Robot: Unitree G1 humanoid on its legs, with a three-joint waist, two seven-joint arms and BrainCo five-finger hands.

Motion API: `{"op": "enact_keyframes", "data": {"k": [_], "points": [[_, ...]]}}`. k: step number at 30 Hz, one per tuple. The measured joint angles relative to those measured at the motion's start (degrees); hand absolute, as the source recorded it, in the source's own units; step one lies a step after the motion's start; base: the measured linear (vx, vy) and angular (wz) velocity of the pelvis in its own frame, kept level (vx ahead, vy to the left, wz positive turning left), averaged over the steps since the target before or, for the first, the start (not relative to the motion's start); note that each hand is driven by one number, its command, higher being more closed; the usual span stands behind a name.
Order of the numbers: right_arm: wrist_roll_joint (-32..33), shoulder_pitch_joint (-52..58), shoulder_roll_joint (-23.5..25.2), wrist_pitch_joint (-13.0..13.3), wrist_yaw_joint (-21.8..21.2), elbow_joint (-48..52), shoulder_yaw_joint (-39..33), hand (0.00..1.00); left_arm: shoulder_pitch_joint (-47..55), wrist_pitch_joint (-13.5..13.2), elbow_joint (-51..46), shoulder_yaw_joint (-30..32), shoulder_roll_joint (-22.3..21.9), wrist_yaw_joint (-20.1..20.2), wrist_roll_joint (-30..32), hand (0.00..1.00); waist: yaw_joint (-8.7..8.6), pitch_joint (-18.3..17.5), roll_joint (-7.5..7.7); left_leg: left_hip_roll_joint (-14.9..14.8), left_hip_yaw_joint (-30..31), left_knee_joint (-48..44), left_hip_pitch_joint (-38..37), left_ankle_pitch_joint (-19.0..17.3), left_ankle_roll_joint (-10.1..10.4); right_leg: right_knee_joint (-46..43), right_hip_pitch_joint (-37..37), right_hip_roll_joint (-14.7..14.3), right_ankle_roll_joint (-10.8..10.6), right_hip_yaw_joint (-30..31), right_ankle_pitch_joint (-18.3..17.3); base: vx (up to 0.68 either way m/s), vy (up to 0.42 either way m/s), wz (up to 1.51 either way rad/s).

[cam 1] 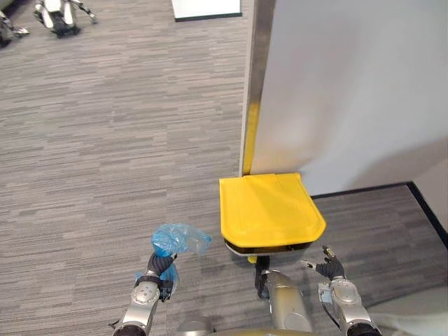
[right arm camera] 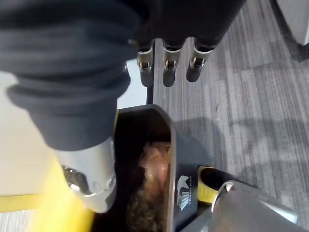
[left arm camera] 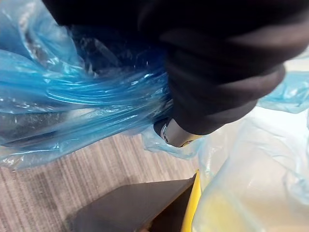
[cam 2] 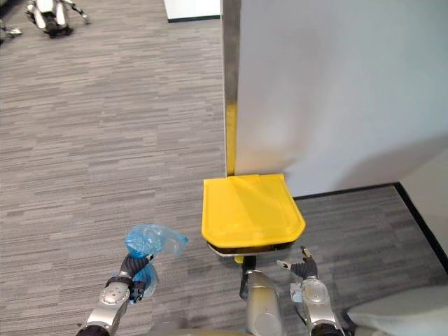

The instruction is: Gather rubbish on tea table into small bin, then transfer packed bag to large trash can.

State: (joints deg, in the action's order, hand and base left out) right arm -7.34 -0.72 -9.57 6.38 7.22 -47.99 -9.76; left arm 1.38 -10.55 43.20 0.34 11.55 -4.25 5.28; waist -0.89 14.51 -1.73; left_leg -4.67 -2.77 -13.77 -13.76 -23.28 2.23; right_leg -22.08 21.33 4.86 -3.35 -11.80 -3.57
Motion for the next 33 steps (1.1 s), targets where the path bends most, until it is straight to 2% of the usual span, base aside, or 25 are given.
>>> {"op": "enact_keyframes", "data": {"k": [1, 2, 3, 7, 11, 14, 20, 25, 29, 31, 33], "points": [[0.0, 0.3, 0.3, -0.1, 0.0, 0.1, -0.4, 0.00, 0.0, 0.0, 0.0, 0.0, 0.0, 0.2, 0.0, 1.00, -0.13, -0.6, -0.70, -0.9, 0.9, 0.6, -0.4, 0.2, 0.6, -1.8, 0.1, -0.2, 0.5, -1.5, -1.8, 0.30, -0.098, 0.42], [0.0, 0.5, 0.7, -0.1, 0.0, 0.1, -1.1, 0.00, -0.2, 0.0, 0.1, 0.0, -0.1, 0.4, 0.0, 1.00, -0.39, -0.6, -0.63, -1.4, 1.4, 1.5, -0.7, 1.3, 2.0, -3.0, 0.2, -0.2, 1.2, -2.2, -3.1, 0.23, -0.082, 0.38], [0.0, 0.5, 0.7, -0.1, 0.0, 0.1, -1.3, 0.00, -0.2, 0.0, 0.1, -0.1, -0.3, 0.4, 0.0, 1.00, -0.38, -0.6, -0.59, -1.6, 1.4, 1.8, -0.8, 1.9, 2.4, -3.5, 0.2, -0.2, 1.7, -2.3, -3.4, 0.21, -0.074, 0.17], [0.0, -0.1, 0.8, -0.1, -0.1, -0.6, -1.4, 0.00, 0.1, 0.0, 0.9, -0.2, -1.3, 0.5, 0.0, 1.00, -0.47, -1.1, -0.02, -1.2, 1.3, 2.8, -0.9, 5.7, 2.4, -3.5, 0.2, -0.2, 2.1, -2.1, -4.4, 0.17, -0.044, -0.02], [0.0, -0.3, 1.4, -0.2, -0.1, -2.4, -0.3, 0.00, 0.1, 0.0, 1.9, -0.4, -1.3, 0.6, 0.0, 1.00, -0.59, -2.0, 0.47, -1.4, 1.2, 3.7, -0.6, 6.5, 2.6, -1.3, 0.2, -1.1, 3.2, -1.8, -3.6, 0.11, -0.015, -0.10], [0.0, -0.9, 1.7, -0.2, -0.4, -2.4, 2.6, 0.00, 0.0, 0.0, 1.9, -1.5, -1.3, 0.6, 0.0, 1.00, -1.35, -2.4, 1.02, -1.2, 1.4, 3.7, 1.1, 6.9, 3.5, 2.0, 0.1, -1.1, 3.5, -2.0, -1.4, 0.04, 0.015, 0.03], [0.0, -6.1, 2.6, 0.0, -1.2, -0.2, 11.6, 0.00, -0.1, -0.1, -0.6, -3.5, -1.4, 0.6, 0.0, 1.00, -0.84, -2.4, 0.99, -0.7, 3.1, 3.2, 5.9, 7.0, 3.7, 9.9, 0.2, -1.0, 3.6, -3.6, 4.2, 0.02, 0.010, 0.15], [0.0, -15.7, 3.9, 1.8, -0.7, 2.2, 16.2, 0.00, -0.2, -1.3, -5.5, -4.7, -1.6, 0.1, -0.3, 1.00, 2.12, -2.0, 0.36, -0.2, 4.4, 2.7, 10.3, 7.0, 3.7, 14.9, 1.2, -0.4, 4.0, -5.1, 8.1, -0.01, -0.027, 0.21], [0.1, -21.9, 4.1, 2.2, 0.4, 2.3, 19.4, 0.00, 0.0, -1.8, -10.1, -5.4, -2.3, -1.0, -1.2, 1.00, 3.02, -0.6, -1.22, -0.5, 5.4, 1.6, 13.3, 6.7, 3.7, 16.5, 1.3, 0.4, 2.2, -7.4, 8.6, -0.05, -0.079, 0.39], [0.1, -25.7, 3.1, 2.2, 0.6, 2.3, 21.1, 0.00, -0.1, -3.0, -13.8, -6.0, -2.2, -1.2, -2.3, 1.00, 3.43, 0.7, -2.45, -1.6, 6.6, -0.7, 15.6, 4.4, 3.0, 16.6, 1.5, 0.2, 1.4, -8.2, 8.9, -0.10, -0.073, 0.36], [0.0, -28.4, 2.2, 2.2, 1.0, 2.3, 21.6, 0.00, -0.5, -3.7, -15.1, -6.6, -1.9, -1.3, -2.5, 1.00, 3.57, 1.5, -1.99, -1.4, 7.2, -2.2, 17.4, 4.1, 3.0, 16.5, 2.2, 0.2, 0.9, -8.2, 9.2, -0.08, -0.051, 0.24]]}}
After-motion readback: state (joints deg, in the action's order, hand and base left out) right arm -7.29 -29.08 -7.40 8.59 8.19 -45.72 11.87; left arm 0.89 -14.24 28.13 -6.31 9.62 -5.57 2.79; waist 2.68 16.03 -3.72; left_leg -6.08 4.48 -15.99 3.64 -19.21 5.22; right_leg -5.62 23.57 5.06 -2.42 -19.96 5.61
